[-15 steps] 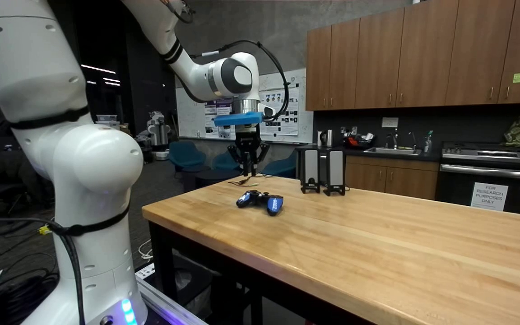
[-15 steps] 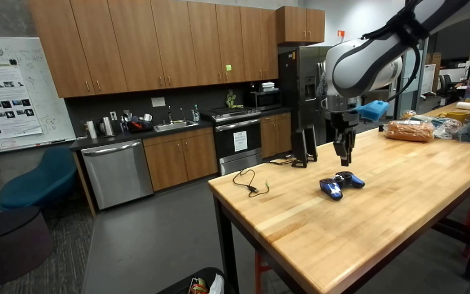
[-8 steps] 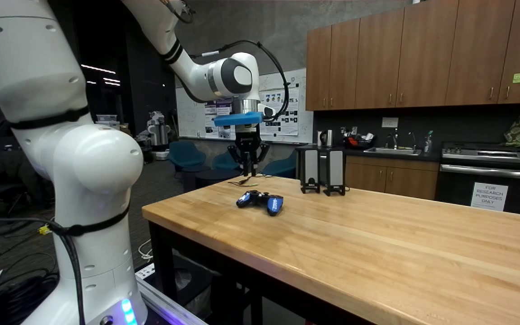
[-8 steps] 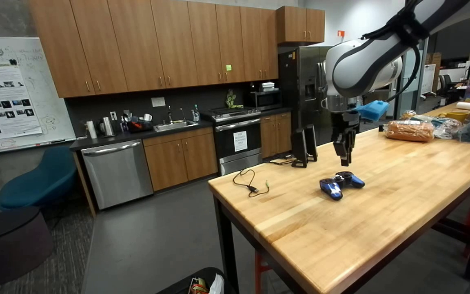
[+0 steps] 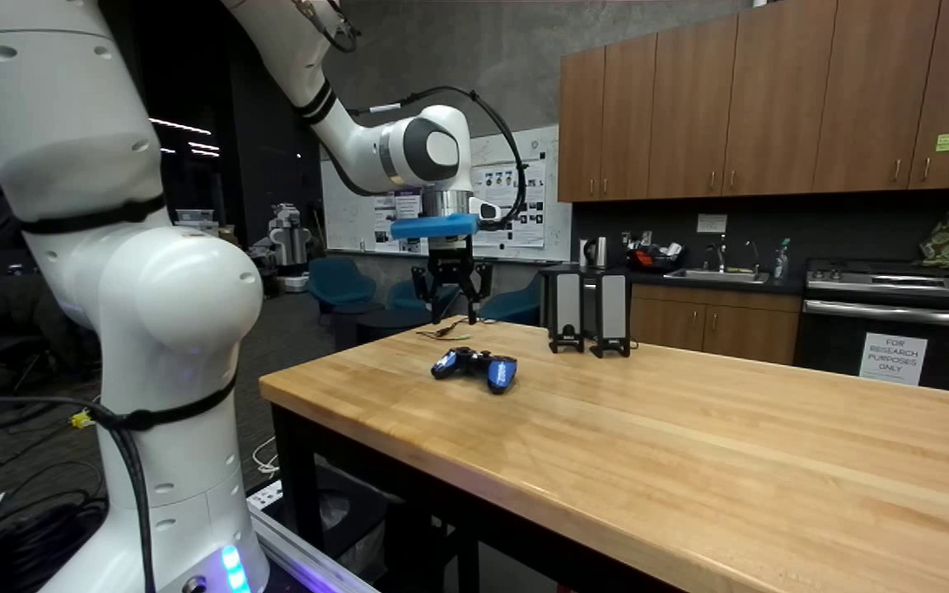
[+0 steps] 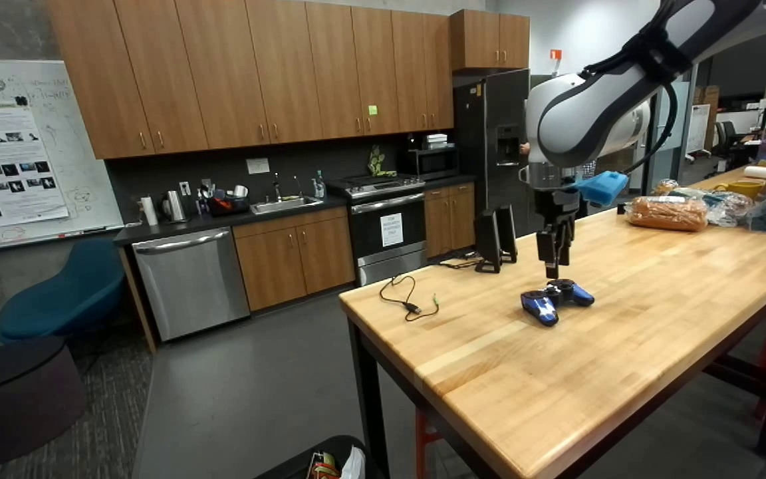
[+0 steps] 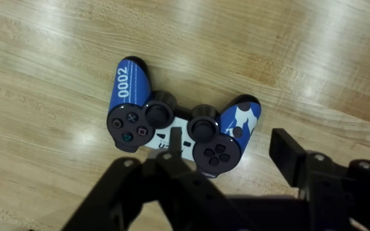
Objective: Press a button on the gaming console.
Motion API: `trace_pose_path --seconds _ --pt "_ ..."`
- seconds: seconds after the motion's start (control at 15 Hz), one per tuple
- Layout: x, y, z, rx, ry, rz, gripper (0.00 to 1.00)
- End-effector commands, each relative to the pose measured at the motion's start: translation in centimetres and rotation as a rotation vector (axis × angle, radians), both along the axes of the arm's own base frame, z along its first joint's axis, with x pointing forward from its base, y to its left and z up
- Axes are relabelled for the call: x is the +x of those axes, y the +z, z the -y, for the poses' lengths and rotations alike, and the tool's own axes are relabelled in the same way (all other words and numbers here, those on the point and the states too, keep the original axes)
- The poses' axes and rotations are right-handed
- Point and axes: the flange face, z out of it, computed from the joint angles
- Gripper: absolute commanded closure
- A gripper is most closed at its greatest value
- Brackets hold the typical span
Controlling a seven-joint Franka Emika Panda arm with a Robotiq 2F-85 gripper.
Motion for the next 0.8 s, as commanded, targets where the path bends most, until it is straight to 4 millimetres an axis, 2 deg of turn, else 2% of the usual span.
trace_pose_path --seconds 0.0,0.13,0.47,0.73 --pt "1.4 -0.3 0.3 0.019 0.009 0.012 0.52" --pt "1.9 -0.6 0.7 0.019 0.007 0.011 0.58" --pt "3.2 -0.6 1.9 0.020 0.004 0.010 0.98" --pt "3.9 -0.7 2.5 0.024 0.004 0.010 1.00"
